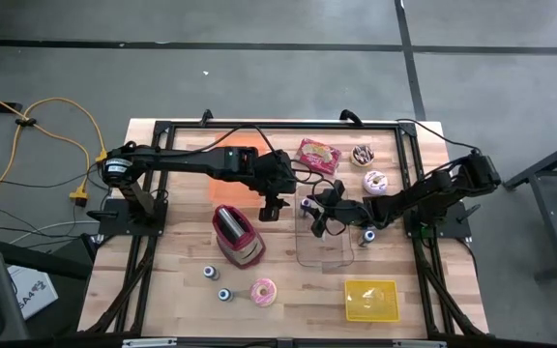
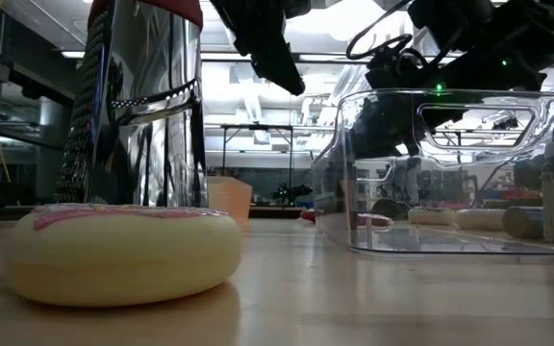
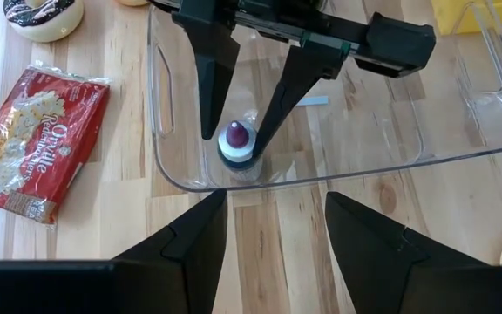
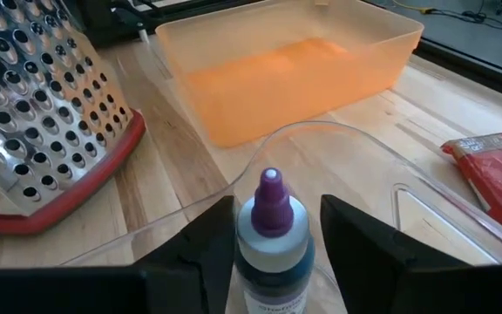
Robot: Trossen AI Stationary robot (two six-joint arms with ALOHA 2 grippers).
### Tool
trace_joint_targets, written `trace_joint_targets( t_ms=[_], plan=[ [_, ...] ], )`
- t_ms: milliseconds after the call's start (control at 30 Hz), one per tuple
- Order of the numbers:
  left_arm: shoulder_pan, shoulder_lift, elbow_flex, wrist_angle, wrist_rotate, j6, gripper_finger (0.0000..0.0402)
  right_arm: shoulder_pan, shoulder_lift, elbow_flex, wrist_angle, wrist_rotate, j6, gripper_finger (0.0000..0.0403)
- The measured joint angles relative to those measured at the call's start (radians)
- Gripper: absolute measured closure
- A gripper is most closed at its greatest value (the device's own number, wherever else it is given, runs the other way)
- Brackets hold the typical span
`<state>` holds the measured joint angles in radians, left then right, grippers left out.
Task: Pick & Place Food Item
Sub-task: Put the bottom purple food coloring bottle into the transparent bin, then put the purple food coloring bottle into the transparent bin
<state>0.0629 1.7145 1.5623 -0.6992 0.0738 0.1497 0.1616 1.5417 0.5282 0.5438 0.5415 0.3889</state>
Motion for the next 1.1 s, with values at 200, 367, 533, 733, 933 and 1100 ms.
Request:
trace_joint_targets(
  t_ms=[200,367,533,733,933,1100],
  plan=[
    [0.000,0.000,0.000,0.000,0.000,0.000,0.0213,0.000,-0.010,0.000,0.003,0.000,-0.015,0.0247],
    [0.000,0.000,0.000,0.000,0.000,0.000,0.0213,0.000,-0.045,0.001,0.015,0.006,-0.056,0.0247],
    [0.000,0.000,0.000,0.000,0.000,0.000,0.0213,0.000,-0.104,0.002,0.011,0.008,-0.106,0.0247],
    [0.000,0.000,0.000,0.000,0.000,0.000,0.0213,0.001,-0.166,0.002,-0.010,0.007,-0.157,0.0247],
    [0.000,0.000,0.000,0.010,0.000,0.002,0.0213,0.014,-0.203,0.002,-0.018,0.003,-0.195,0.0247],
    [-0.001,0.000,0.000,0.015,0.003,0.026,0.0213,0.023,-0.215,0.002,-0.016,0.004,-0.218,0.0247]
  ],
)
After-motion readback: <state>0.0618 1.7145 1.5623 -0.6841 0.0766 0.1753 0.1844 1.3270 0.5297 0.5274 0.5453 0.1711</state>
